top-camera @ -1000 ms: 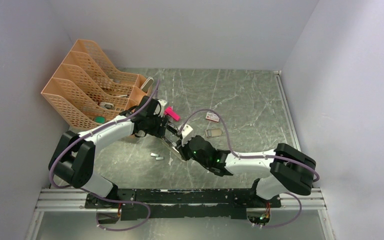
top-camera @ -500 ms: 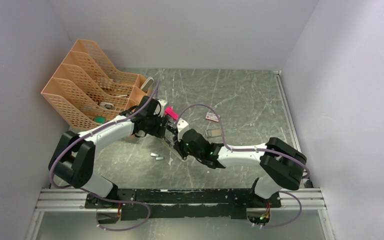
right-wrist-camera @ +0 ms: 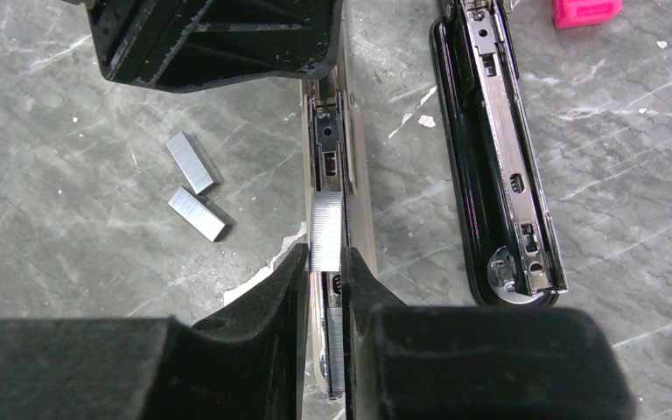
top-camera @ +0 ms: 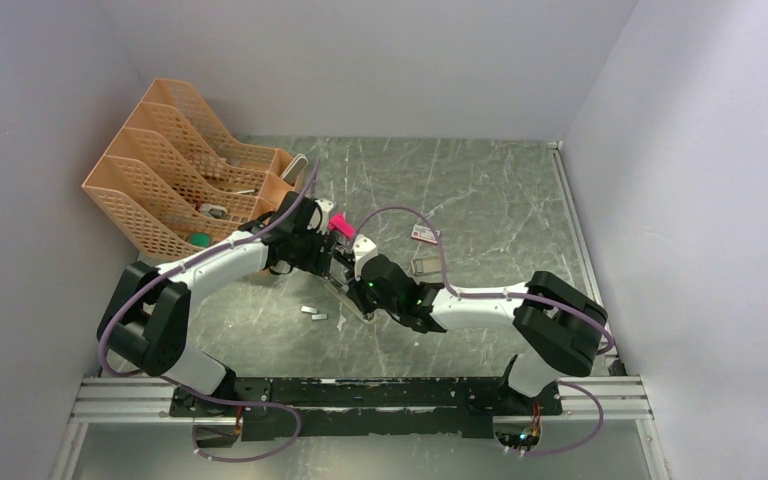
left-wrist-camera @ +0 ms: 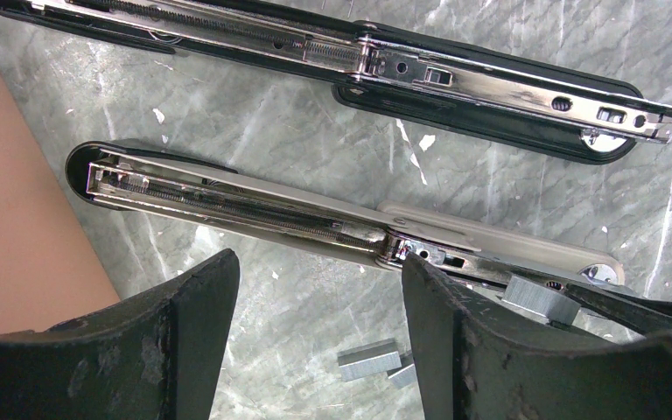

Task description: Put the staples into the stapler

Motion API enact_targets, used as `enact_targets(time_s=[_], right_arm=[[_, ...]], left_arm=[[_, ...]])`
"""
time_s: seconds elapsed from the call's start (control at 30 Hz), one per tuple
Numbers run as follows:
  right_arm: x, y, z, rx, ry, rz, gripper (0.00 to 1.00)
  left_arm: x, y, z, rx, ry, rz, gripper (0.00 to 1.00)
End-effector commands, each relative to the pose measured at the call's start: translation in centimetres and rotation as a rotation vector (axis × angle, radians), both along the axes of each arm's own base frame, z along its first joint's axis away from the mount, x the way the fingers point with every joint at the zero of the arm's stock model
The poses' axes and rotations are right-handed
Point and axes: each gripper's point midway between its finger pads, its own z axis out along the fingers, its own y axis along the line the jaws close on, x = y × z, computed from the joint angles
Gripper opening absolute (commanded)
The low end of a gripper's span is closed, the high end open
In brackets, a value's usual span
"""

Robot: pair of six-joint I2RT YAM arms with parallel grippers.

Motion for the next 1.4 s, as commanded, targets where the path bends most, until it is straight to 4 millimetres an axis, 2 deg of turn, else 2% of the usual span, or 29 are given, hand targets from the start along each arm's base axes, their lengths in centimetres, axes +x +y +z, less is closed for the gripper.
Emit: enact_targets(time_s=[0.0,1.37], right_arm=[[0.4,0.5,0.4,0.017,0.014,-0.010,0.00],[0.6,0.3,-1.0,-0.012,0.054,-0.020,0.00]], left_arm=[[0.3,-0.1,0.7,0.001,-0.038,-0.007,0.73],[0.2,-0.1,0.8,0.003,-0.041,-0.010,0.73]])
